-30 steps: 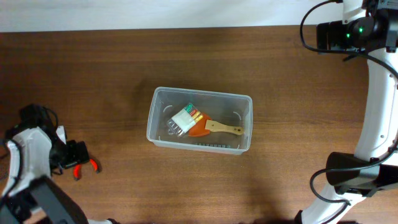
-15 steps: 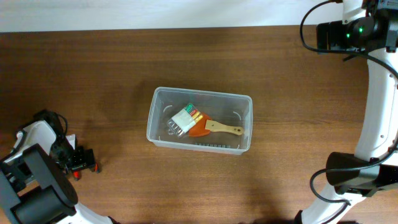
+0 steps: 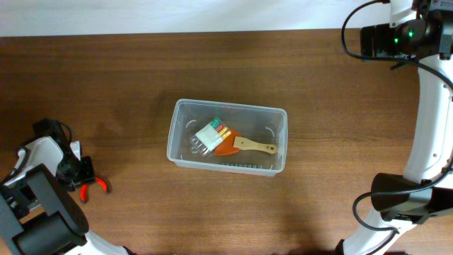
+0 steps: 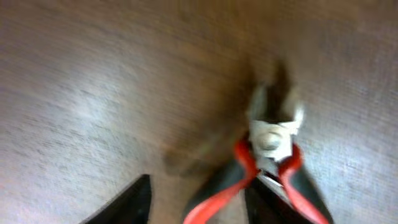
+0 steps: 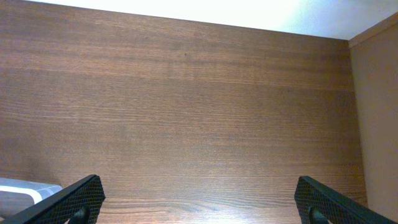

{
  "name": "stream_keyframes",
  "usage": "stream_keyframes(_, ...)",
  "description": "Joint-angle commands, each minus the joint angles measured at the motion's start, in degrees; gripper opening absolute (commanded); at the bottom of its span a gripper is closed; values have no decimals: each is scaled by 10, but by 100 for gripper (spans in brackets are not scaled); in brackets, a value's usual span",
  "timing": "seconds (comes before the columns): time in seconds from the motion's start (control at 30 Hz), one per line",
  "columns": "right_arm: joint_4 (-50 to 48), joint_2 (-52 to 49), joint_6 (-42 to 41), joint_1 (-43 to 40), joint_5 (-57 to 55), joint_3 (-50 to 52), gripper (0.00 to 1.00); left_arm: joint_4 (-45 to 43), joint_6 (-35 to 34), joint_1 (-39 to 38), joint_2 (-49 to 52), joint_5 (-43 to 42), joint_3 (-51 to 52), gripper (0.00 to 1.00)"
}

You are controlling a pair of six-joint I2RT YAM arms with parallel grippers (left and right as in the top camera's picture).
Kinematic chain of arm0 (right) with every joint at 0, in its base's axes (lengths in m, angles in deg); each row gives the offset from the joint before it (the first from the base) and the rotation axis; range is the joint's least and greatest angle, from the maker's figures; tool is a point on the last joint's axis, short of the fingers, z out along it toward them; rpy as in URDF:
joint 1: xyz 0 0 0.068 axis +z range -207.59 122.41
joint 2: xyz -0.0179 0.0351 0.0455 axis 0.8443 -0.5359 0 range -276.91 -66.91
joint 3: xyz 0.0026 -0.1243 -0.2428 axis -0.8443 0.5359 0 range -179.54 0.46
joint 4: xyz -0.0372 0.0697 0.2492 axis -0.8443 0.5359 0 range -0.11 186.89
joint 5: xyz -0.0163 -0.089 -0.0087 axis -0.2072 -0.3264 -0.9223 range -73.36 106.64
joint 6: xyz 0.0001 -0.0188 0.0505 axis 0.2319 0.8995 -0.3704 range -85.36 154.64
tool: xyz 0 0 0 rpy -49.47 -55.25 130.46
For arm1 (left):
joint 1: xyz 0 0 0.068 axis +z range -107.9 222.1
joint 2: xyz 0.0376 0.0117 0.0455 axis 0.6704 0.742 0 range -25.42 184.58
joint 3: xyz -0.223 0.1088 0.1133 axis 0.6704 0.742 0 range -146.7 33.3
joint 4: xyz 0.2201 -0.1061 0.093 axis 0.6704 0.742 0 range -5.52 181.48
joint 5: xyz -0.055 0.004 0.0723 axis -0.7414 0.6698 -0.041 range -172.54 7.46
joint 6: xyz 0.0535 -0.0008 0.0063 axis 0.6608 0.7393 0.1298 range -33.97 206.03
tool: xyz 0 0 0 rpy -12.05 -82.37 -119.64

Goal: Pack container
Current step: 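Lower the left gripper onto the pliers' red handles and grasp them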

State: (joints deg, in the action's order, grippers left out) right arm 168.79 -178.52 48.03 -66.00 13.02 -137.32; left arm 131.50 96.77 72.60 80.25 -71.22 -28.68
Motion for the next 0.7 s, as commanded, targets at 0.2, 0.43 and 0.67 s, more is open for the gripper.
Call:
stream_keyframes(0.2, 0, -3, -2, -3, 3, 0, 99, -22, 1, 3, 32, -32, 12, 52)
stream_keyframes(0.43, 0, -3, -2, -3, 3, 0, 99, -52, 20, 3, 32, -41, 44, 52)
stream_keyframes(0.67, 0, -3, -2, -3, 3, 0, 99, -85, 51, 3, 32, -114, 69, 60)
